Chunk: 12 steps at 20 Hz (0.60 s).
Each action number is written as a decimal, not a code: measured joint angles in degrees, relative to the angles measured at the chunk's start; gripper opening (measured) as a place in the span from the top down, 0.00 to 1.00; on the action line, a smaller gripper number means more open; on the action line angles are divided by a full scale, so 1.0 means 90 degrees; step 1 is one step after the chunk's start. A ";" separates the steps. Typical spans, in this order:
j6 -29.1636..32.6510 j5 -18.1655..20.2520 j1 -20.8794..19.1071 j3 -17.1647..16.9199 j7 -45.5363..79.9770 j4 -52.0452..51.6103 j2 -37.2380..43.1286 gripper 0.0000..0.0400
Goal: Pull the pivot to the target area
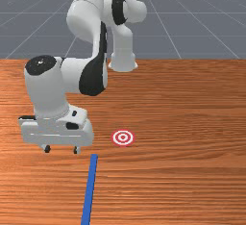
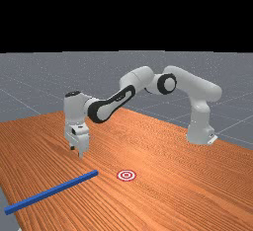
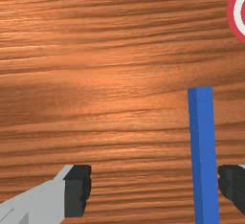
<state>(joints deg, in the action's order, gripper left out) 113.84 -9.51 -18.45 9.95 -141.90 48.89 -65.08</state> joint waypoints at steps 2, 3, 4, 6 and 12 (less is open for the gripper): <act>-0.0002 0.0240 -0.0024 0.0049 0.0527 -0.0005 -0.0106 0.01; 0.0063 0.0244 0.0011 0.0062 0.0592 0.0148 -0.0035 0.00; 0.0150 0.0217 0.0066 0.0049 0.0681 0.0316 0.0052 0.00; 0.0233 0.0269 0.0131 0.0120 0.0778 0.0532 0.0163 0.00; 0.0176 0.0586 0.0145 0.0464 0.0678 0.0386 -0.0029 0.00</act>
<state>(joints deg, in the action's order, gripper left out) 115.43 -4.24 -17.14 14.13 -135.79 52.37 -65.34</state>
